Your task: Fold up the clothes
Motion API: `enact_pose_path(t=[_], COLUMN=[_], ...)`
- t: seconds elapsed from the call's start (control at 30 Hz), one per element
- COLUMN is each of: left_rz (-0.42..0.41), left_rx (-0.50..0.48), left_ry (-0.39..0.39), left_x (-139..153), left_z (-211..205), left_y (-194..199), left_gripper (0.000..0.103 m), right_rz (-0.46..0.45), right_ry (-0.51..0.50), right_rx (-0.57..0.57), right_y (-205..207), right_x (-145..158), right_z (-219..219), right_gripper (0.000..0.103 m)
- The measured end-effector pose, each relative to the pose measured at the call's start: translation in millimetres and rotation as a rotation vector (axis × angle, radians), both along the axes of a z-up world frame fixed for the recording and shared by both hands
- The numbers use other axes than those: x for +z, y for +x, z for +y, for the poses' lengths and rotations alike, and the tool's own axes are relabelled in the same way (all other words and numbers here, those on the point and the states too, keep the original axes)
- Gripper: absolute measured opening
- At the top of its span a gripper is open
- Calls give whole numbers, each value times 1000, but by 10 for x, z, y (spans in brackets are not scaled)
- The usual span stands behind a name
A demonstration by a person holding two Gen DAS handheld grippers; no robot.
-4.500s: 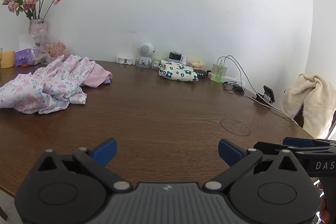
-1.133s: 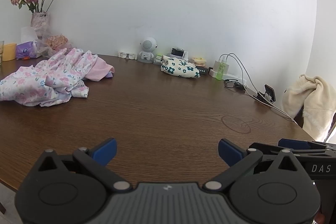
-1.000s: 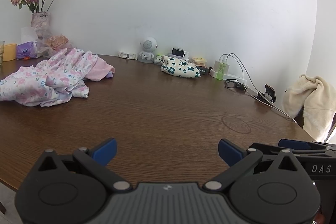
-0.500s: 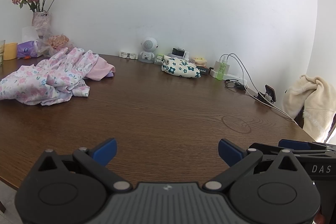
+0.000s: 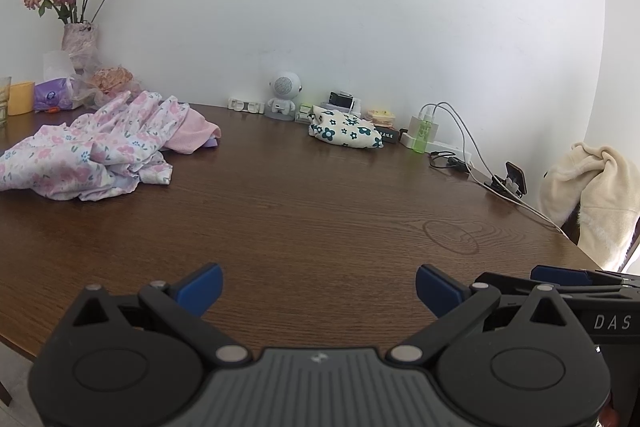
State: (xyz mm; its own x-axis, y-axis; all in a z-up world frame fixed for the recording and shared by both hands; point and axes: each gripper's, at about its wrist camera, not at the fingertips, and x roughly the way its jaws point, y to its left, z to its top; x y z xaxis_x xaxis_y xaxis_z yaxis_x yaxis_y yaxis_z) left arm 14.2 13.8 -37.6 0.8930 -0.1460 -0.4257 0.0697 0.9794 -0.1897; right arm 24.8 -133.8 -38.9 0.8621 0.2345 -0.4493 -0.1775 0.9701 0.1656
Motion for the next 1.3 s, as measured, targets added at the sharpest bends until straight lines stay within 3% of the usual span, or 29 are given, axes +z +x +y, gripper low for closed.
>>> enact_pose_path(t=[1.3], left_rz=[-6], left_rx=[3], left_ry=[2], left_x=[-2], left_z=[35], left_y=[-21], left_gripper=[103], right_rz=[-4], right_ry=[2], right_rx=[6], right_y=[-26], right_x=[1], right_z=[10], right_gripper=[103])
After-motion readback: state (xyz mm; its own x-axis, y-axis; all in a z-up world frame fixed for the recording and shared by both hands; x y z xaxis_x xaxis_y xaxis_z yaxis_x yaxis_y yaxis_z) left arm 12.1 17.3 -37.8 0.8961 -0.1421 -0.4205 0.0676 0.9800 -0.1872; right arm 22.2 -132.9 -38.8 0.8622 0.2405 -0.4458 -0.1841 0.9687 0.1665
